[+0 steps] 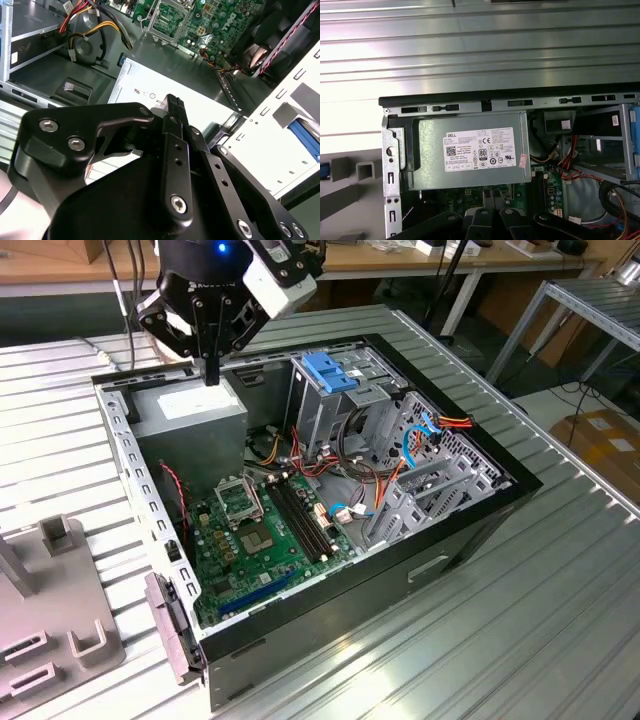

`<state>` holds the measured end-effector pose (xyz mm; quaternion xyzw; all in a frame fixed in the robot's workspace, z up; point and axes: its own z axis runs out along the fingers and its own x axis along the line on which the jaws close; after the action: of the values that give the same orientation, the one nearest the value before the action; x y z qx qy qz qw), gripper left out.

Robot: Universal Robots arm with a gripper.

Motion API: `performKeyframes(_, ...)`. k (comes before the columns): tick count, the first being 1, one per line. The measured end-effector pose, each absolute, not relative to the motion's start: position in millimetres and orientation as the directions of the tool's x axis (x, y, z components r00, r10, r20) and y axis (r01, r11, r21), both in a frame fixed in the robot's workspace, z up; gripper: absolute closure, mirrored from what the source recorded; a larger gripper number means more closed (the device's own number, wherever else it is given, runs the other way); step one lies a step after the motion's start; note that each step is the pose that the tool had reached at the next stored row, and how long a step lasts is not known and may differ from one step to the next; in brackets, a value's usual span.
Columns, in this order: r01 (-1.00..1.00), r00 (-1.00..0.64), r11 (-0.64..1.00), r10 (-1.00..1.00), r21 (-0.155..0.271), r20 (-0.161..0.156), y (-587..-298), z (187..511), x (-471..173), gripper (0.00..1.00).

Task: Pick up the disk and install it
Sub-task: 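Reach for the disk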

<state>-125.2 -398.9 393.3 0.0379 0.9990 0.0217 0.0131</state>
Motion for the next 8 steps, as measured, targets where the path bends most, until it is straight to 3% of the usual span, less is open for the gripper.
performKeyframes(8,0.075,-0.997,0.996,0.076,0.044,-0.024,-398.9,393.3,-134.4,0.89)
